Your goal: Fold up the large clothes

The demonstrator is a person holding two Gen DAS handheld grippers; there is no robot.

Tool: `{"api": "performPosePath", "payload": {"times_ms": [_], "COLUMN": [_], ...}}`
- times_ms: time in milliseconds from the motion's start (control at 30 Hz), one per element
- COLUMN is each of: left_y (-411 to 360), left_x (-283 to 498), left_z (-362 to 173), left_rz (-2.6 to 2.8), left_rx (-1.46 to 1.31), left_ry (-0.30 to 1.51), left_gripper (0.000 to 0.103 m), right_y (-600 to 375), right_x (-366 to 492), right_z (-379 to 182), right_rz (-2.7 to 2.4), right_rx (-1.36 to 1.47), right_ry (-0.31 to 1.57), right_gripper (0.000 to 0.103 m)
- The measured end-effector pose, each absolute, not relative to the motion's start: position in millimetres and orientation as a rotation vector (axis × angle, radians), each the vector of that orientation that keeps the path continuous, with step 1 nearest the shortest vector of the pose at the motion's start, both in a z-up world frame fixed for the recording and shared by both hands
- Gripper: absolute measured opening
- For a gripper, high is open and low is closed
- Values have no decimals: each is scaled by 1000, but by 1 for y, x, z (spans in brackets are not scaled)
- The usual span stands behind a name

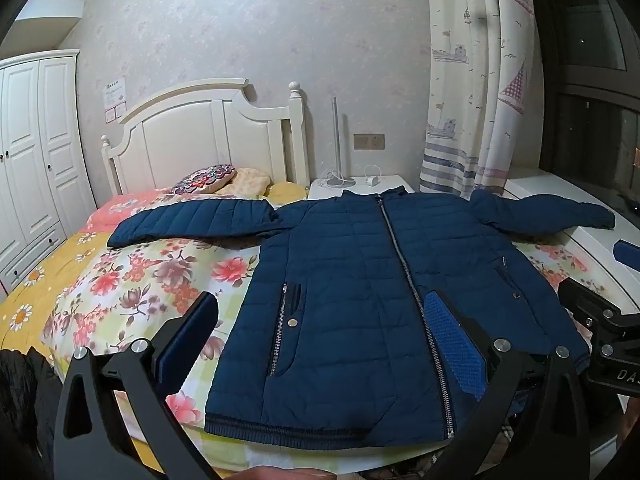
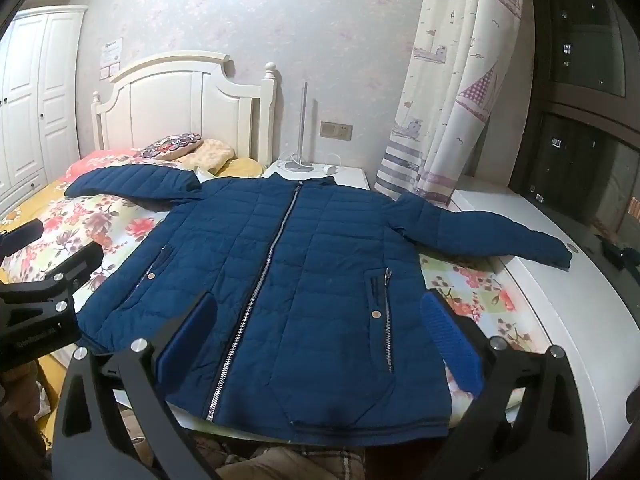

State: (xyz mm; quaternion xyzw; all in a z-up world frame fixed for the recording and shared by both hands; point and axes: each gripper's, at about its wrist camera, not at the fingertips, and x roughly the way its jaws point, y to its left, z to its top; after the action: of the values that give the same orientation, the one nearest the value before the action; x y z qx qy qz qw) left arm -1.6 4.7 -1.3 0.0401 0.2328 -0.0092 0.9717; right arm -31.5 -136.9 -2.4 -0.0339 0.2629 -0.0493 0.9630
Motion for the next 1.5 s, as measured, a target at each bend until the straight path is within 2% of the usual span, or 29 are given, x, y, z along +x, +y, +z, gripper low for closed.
{"api": "performPosePath", "payload": {"times_ms": [1500], "left_y": [6], "left_x": [-2], "left_z": [-3], "left_rz": [-21], "left_rx": [75], "left_ry": [474], "left_gripper": [99], "right_y": [-129], "right_x": [-33], "right_z": [-5], "right_rz": [-99], "right_rx": [-65], "right_ry": [534], "right_gripper": [101]}}
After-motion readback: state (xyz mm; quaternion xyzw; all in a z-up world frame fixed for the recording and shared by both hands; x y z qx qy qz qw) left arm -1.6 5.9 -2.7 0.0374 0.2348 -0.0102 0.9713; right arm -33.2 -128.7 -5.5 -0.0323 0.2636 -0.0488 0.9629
